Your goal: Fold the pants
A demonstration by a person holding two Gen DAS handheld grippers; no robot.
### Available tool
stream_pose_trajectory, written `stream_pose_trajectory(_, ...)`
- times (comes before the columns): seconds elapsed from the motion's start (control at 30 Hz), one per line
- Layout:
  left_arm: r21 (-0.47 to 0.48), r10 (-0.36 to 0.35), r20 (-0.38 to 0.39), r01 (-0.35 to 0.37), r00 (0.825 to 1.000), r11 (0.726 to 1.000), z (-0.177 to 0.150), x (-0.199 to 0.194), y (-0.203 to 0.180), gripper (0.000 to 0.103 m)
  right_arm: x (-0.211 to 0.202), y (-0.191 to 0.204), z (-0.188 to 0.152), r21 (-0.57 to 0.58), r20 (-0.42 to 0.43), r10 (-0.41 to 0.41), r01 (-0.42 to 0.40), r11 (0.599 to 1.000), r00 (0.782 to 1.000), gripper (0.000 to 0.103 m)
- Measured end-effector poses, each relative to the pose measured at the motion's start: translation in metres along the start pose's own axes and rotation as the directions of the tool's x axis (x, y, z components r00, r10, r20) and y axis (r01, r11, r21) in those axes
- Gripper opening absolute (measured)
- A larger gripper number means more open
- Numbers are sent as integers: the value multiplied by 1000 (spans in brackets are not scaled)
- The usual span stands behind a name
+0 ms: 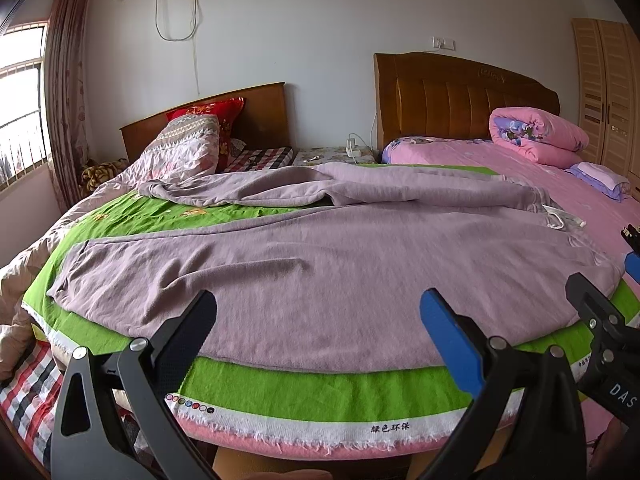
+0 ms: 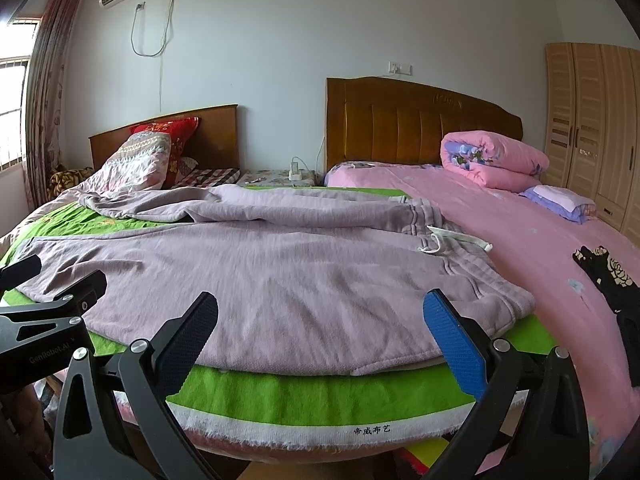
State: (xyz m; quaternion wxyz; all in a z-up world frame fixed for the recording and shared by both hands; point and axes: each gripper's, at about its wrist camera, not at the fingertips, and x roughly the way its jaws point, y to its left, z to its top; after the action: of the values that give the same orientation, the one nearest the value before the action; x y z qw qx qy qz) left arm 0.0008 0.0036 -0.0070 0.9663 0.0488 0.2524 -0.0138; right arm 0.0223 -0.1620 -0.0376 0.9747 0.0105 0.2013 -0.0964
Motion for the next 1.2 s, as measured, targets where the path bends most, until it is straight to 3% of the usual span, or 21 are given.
stream_pose_trajectory(1.2, 0, -1, -5, 1, 1000, 1000, -2, 0, 2, 102, 3, -3, 1, 14, -24, 15, -15, 1000, 1000, 99)
